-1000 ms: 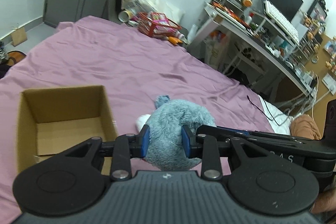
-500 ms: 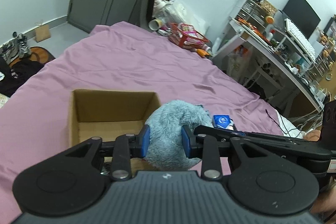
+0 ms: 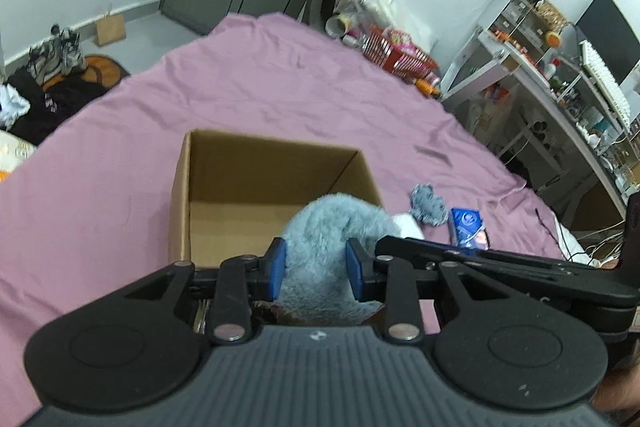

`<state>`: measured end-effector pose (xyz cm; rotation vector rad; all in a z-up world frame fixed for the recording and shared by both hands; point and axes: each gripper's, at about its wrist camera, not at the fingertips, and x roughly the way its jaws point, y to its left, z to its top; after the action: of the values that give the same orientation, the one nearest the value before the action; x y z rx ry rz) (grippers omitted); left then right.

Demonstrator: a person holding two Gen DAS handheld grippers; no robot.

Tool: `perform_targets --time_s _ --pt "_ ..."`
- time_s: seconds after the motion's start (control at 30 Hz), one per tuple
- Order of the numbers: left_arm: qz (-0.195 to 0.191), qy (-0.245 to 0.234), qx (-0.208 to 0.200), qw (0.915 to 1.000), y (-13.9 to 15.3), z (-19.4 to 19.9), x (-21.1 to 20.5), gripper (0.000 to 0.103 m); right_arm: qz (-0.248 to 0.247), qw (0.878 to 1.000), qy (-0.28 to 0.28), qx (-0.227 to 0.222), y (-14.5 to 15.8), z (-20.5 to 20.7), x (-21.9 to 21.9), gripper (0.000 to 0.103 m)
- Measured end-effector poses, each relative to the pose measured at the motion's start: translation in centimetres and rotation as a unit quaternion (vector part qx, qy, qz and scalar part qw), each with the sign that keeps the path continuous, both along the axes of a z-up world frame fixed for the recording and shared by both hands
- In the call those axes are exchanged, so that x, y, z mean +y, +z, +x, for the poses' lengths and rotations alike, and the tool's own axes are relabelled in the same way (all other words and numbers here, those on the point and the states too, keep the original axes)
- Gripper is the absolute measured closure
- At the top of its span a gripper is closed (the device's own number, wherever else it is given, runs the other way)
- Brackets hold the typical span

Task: Organize soft objects
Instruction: 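Carry the grey plush with both grippers into the box and open them, then grasp the blue tissue pack with the right gripper while the left gripper grasps the white fluffy ball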

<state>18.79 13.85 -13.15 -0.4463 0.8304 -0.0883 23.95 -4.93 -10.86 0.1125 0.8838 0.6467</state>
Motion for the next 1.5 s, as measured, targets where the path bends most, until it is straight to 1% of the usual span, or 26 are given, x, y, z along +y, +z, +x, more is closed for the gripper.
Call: perform_targets --time_s 0.03,0.07,0.13,0.23,0.3,0.43,0.57,0.63,0.67,0.73,0.83,0.97,1.17,1.33,1.5 --pt "0.006 -0.002 0.001 1.0 -0.1 0.0 -0.1 0.071 -0.006 1.0 -0.003 0.002 -0.1 0.0 -0.1 0.067" --pt "0.014 -0.002 -0.001 0.9999 -0.1 -0.1 -0.2 0.071 -0.01 1.0 -0.007 0.002 -0.1 -0.1 -0.3 0.057" --pt "0.022 0.001 0.001 0.9998 -0.1 -0.2 -0.3 0.068 -0.01 1.0 -0.015 -0.001 -0.1 -0.2 -0.9 0.049" --pt "0.025 0.002 0.004 0.9997 -0.1 0.0 -0.5 0.067 -0.011 1.0 -0.02 -0.001 0.1 -0.5 -1.8 0.046" --pt "0.032 0.003 0.007 0.9995 0.2 0.0 -0.9 0.064 -0.01 1.0 -0.025 -0.003 0.2 -0.7 -2.5 0.043" --pt "0.038 0.009 0.011 0.9992 0.9 -0.1 -1.3 0.049 -0.008 0.999 -0.043 -0.009 0.6 -1.0 -4.3 0.037" --pt "0.061 0.016 0.007 0.998 1.9 -0.5 -2.3 0.031 -0.004 0.998 -0.062 -0.013 0.8 -1.1 -6.2 0.029" --pt "0.068 0.016 0.004 0.9975 2.3 -0.7 -2.8 0.027 -0.003 0.997 -0.071 -0.015 0.9 -1.3 -7.2 0.026" --pt "0.072 0.017 0.004 0.9973 2.4 -0.8 -3.0 0.025 -0.005 0.997 -0.076 -0.018 1.0 -1.4 -7.6 0.023" --pt "0.08 0.019 0.006 0.9966 2.8 -0.9 -3.4 0.024 -0.006 0.996 -0.082 -0.02 1.2 -1.6 -8.4 0.019" --pt "0.088 0.02 0.008 0.9959 3.2 -1.0 -4.1 0.024 -0.001 0.996 -0.091 -0.022 1.6 -1.8 -9.7 0.015" --pt "0.08 0.022 0.011 0.9965 3.6 -1.1 -4.7 0.024 0.001 0.993 -0.112 -0.024 2.0 -2.0 -11.5 0.006" --pt "0.094 0.019 0.011 0.9953 4.3 -0.9 -6.5 0.024 0.017 0.99 -0.138 -0.022 2.1 -2.2 -14.4 0.003" --pt "0.093 0.012 0.002 0.9956 5.1 -0.6 -8.1 0.023 0.023 0.987 -0.158 -0.024 2.2 -2.1 -16.8 0.002" --pt "0.094 0.006 0.003 0.9956 5.2 0.1 -9.5 0.023 0.029 0.984 -0.173 -0.027 1.9 -1.9 -18.9 0.002"
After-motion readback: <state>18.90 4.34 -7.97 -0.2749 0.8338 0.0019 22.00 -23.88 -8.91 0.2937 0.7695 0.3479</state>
